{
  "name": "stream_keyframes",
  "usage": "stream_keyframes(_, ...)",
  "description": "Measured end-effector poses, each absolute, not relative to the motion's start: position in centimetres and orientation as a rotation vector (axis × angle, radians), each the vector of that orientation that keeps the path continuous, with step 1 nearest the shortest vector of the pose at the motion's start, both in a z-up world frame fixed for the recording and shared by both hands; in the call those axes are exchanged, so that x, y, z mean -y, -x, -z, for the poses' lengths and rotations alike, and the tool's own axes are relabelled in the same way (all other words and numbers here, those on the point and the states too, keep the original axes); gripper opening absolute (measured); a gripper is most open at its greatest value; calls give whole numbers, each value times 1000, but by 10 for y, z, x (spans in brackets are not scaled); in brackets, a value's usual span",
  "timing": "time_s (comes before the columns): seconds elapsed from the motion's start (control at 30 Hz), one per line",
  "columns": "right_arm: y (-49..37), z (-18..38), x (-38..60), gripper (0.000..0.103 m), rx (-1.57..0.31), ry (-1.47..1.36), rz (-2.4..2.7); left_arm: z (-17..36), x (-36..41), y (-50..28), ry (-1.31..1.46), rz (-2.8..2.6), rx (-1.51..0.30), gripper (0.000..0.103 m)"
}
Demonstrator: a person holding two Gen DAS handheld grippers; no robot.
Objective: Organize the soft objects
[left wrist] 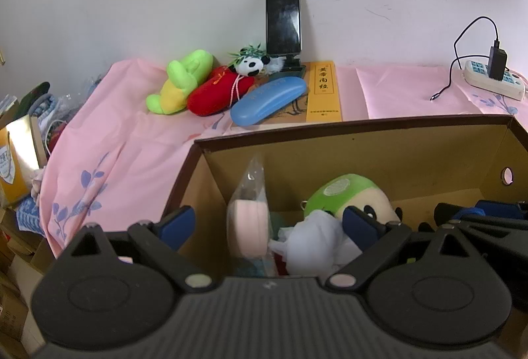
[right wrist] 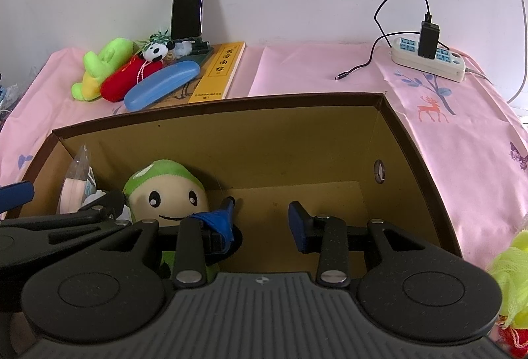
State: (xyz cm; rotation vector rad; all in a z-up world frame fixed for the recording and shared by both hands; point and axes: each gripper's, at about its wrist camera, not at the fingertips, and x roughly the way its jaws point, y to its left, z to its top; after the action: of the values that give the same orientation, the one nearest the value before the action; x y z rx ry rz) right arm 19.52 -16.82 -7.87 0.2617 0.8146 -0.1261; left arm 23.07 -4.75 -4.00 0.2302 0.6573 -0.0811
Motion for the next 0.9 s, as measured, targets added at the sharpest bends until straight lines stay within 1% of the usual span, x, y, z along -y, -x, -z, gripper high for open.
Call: stream_keyframes(0.9, -194, 77, 169, 20, -812, -262, 129, 39, 45, -231, -232, 112, -648, 95)
